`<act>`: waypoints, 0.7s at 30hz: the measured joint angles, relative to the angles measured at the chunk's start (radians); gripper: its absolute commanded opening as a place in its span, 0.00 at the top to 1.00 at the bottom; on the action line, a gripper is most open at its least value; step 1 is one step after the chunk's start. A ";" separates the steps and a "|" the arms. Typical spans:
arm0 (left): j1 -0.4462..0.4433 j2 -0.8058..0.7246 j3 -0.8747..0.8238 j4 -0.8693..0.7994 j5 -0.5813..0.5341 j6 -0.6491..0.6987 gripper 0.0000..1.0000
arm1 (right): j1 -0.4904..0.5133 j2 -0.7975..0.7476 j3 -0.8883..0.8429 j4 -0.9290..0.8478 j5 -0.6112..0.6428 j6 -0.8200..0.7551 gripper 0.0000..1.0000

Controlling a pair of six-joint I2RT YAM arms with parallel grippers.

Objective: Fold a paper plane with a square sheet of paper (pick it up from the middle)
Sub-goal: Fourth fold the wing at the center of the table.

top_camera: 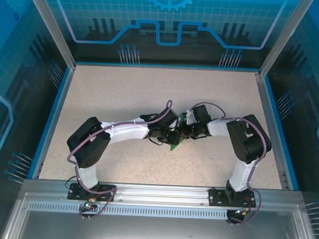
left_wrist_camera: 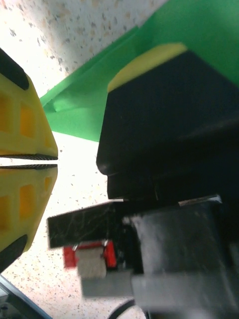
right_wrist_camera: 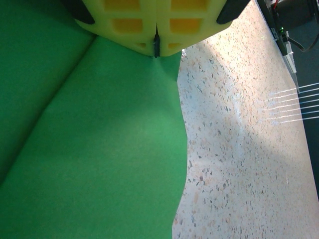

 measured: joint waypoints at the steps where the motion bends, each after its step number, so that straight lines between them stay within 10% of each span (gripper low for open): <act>1: -0.001 0.010 -0.006 0.006 0.002 0.000 0.88 | 0.000 0.000 0.000 0.000 0.000 0.000 0.96; 21: 0.000 0.058 -0.051 0.077 -0.016 0.000 0.89 | -0.001 0.000 0.000 -0.002 -0.002 -0.023 0.96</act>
